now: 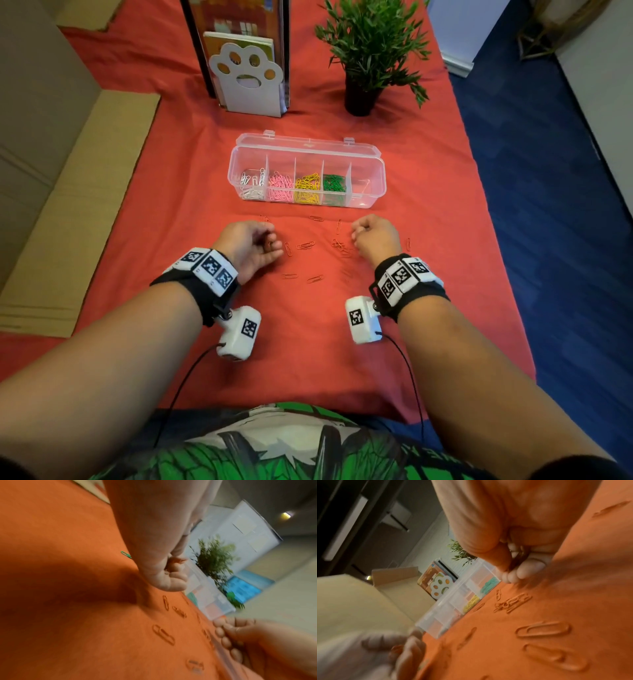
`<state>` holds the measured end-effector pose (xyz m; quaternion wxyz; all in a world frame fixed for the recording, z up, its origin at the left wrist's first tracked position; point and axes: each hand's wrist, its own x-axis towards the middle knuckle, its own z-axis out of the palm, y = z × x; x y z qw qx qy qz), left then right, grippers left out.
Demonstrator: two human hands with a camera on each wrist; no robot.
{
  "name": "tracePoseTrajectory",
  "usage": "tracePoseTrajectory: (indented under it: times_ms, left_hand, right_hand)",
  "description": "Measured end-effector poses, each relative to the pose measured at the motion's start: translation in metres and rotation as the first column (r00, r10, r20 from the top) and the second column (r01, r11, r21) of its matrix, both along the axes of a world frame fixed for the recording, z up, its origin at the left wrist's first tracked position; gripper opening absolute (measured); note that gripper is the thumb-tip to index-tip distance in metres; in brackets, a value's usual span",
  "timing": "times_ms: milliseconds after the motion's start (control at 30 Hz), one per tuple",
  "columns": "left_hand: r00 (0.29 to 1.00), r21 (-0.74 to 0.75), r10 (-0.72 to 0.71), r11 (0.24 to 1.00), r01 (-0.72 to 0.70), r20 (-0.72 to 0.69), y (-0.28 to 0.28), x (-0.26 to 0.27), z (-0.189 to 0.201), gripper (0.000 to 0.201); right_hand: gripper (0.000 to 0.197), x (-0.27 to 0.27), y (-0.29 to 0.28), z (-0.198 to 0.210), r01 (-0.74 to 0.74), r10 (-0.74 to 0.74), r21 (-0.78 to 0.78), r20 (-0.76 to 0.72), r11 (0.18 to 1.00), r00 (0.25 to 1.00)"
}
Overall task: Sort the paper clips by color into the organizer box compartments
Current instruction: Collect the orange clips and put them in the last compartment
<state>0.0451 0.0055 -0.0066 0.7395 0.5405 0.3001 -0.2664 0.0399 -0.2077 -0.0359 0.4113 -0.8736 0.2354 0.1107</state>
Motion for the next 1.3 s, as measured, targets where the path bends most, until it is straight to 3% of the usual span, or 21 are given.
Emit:
tracePoseTrajectory:
  times_ms: [67,100,167,233,300,333,367,433,533,633,700,733,800,867,967,1033,1067,1100,1167,1233,1300]
  left_hand:
    - [0.998,-0.019,0.048,0.999,-0.048,-0.029,0.002,0.007,0.002,0.023]
    - [0.998,0.051,0.055,0.997,-0.054,-0.02,0.003,0.011,0.0,0.022]
    - [0.996,0.369,-0.038,0.929,0.008,0.076,0.007,0.021,-0.005,0.017]
    - [0.946,0.739,-0.283,0.669,0.08,0.154,0.013,0.027,-0.008,0.014]
    - [0.839,0.927,-0.529,0.364,0.089,0.127,0.016,0.03,-0.01,0.016]
    - [0.779,0.964,-0.619,0.256,0.079,0.1,0.016,0.03,-0.012,0.02]
    - [0.722,0.979,-0.686,0.192,0.064,0.088,0.015,0.03,-0.012,0.023]
    - [0.622,0.984,-0.777,0.17,0.06,0.096,0.012,0.031,-0.016,0.031]
    - [0.511,0.983,-0.854,0.16,0.087,0.094,0.012,0.032,-0.024,0.028]
    - [0.468,0.994,-0.883,0.081,0.078,0.035,0.012,0.033,-0.025,0.017]
    - [0.474,0.994,-0.88,0.041,0.1,-0.012,0.013,0.034,-0.025,0.014]
    - [0.49,0.992,-0.872,0.05,0.119,-0.015,0.012,0.034,-0.025,0.013]
    - [0.545,0.983,-0.837,0.141,0.12,0.053,0.011,0.032,-0.024,0.01]
    - [0.619,0.949,-0.767,0.297,0.104,0.171,0.008,0.027,-0.022,0.012]
    - [0.76,0.787,-0.61,0.574,0.228,0.224,0.0,0.016,-0.017,0.019]
    - [0.912,0.483,-0.371,0.839,0.25,0.172,-0.005,0.009,-0.013,0.024]
    - [0.968,0.291,-0.226,0.938,0.186,0.109,-0.006,0.006,-0.009,0.026]
    - [0.993,0.132,-0.116,0.985,0.11,0.037,-0.006,0.003,-0.006,0.025]
    - [0.998,-0.022,-0.04,0.999,0.039,-0.054,-0.004,0.0,-0.002,0.023]
    - [0.997,-0.009,-0.036,0.999,0.036,-0.065,-0.006,-0.002,-0.002,0.026]
    - [0.993,0.185,-0.117,0.976,0.113,0.01,-0.01,-0.004,-0.009,0.028]
  right_hand:
    - [0.016,0.004,0.002,0.005,-0.069,0.068,-0.149,-0.013,0.986,0.998]
    - [0.02,0.006,0.005,0.006,-0.121,0.121,-0.222,-0.011,0.968,0.993]
    - [0.036,0.01,0.015,0.008,-0.227,0.232,-0.341,-0.028,0.912,0.972]
    - [0.048,0.013,0.026,0.007,-0.328,0.329,-0.437,-0.078,0.838,0.941]
    - [0.045,0.012,0.034,0.007,-0.393,0.389,-0.485,-0.114,0.781,0.914]
    - [0.04,0.011,0.037,0.008,-0.415,0.412,-0.496,-0.122,0.763,0.903]
    - [0.037,0.009,0.038,0.009,-0.44,0.436,-0.5,-0.133,0.746,0.89]
    - [0.037,0.008,0.039,0.01,-0.481,0.474,-0.49,-0.149,0.727,0.868]
    - [0.029,0.01,0.029,0.013,-0.434,0.426,-0.351,-0.107,0.83,0.899]
    - [0.021,0.012,0.014,0.011,-0.183,0.183,0.001,-0.049,0.983,0.982]
    - [0.026,0.011,0.007,0.012,0.027,0.0,0.273,-0.097,0.962,0.995]
    - [0.028,0.009,0.004,0.014,0.118,-0.072,0.371,-0.136,0.921,0.988]
    - [0.025,0.003,0.0,0.019,0.221,-0.152,0.483,-0.179,0.847,0.972]
    - [0.023,-0.001,-0.004,0.017,0.181,-0.118,0.445,-0.165,0.877,0.979]
    - [0.015,-0.006,-0.005,0.008,-0.101,0.107,0.06,-0.101,0.993,0.989]
    - [0.008,-0.01,0.003,0.006,-0.237,0.223,-0.163,-0.097,0.958,0.97]
    - [0.017,-0.013,0.007,0.003,-0.291,0.279,-0.247,-0.085,0.924,0.957]
    - [0.026,-0.017,0.012,0.0,-0.344,0.335,-0.309,-0.085,0.886,0.938]
    - [0.031,-0.025,0.023,-0.003,-0.416,0.417,-0.368,-0.081,0.831,0.905]
    - [0.026,-0.03,0.029,-0.004,-0.446,0.454,-0.389,-0.078,0.806,0.888]
    - [0.023,-0.03,0.029,-0.002,-0.432,0.436,-0.346,-0.07,0.833,0.897]
